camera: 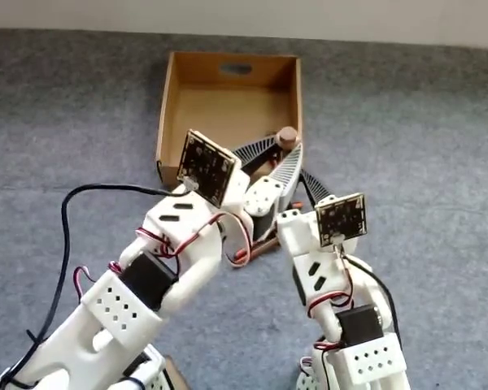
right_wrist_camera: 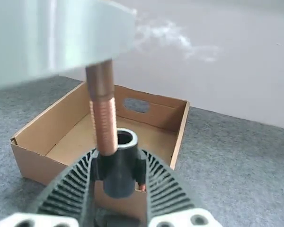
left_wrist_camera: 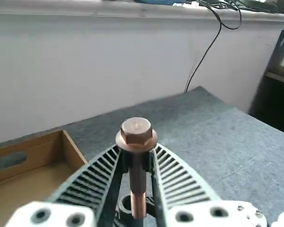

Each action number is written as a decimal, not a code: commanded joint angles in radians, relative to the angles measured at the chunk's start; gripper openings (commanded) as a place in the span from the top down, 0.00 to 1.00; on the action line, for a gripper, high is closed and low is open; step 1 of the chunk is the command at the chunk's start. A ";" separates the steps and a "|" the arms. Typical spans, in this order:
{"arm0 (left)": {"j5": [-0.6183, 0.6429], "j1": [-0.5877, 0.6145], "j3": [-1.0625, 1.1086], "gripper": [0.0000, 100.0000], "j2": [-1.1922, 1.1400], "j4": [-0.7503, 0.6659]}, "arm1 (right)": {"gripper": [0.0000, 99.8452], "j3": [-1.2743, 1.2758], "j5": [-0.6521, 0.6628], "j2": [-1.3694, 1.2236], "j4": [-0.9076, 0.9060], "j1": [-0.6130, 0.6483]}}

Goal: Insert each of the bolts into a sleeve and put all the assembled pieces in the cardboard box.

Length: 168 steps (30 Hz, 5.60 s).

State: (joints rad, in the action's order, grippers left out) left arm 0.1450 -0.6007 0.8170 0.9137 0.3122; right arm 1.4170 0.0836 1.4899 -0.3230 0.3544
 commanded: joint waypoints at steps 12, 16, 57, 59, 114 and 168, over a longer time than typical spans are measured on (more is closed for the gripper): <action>0.003 0.022 -0.044 0.99 0.013 -0.071 | 0.99 -0.013 0.000 -0.002 0.019 0.004; 0.003 0.022 -0.041 0.99 -0.048 -0.071 | 0.99 -0.013 0.000 -0.002 0.019 0.004; 0.005 0.022 0.177 0.88 0.085 -0.002 | 0.99 0.005 0.000 -0.002 0.019 0.004; 0.005 0.022 0.177 0.88 0.085 -0.002 | 0.99 0.013 0.000 -0.002 0.019 0.004; -0.232 0.664 0.168 0.87 -0.133 0.615 | 0.99 -0.593 0.002 -0.249 -0.384 -0.050; -0.235 0.656 0.522 0.87 -0.191 0.203 | 0.99 -1.369 -0.183 -1.877 -0.206 -0.013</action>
State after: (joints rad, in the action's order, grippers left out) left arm -0.0836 0.0713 1.3418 0.7219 0.5301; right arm 0.0959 -0.0913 -0.3913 -0.5470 0.3360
